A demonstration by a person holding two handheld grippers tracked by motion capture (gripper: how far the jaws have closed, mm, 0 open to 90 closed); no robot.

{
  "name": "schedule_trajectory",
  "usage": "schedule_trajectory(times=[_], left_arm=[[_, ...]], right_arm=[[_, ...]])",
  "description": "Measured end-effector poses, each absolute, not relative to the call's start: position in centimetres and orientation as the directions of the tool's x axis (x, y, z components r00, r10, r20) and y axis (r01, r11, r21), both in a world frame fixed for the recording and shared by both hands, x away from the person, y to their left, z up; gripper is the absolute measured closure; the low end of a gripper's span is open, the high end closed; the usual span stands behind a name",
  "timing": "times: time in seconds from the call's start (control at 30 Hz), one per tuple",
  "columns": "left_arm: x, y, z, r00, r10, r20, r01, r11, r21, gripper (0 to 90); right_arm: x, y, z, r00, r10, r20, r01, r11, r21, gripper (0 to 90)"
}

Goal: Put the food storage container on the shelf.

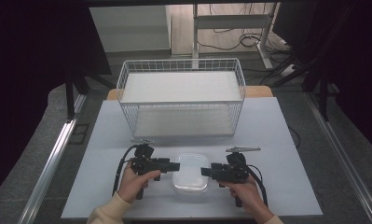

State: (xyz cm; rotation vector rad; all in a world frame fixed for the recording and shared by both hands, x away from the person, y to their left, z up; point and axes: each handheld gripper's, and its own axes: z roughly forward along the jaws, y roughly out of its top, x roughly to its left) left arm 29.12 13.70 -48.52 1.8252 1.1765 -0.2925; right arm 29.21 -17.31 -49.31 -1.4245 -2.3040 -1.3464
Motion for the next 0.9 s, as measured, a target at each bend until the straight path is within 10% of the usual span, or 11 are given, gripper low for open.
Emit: schedule_trajectory(times=[0.27,0.9], left_arm=[[29.7,13.6,-49.8,0.467,0.574,-0.673,0.858,-0.108,0.503,32.5],[28.2,13.7,-49.6,0.466,0.588,-0.661,0.85,-0.09,0.519,69.1]], right_arm=[[29.2,-17.2,-49.8,-0.537,0.646,0.543,0.786,0.15,0.6,43.0],[28.6,-18.4,-49.4,-0.482,0.619,0.619,0.812,0.05,0.582,69.1]])
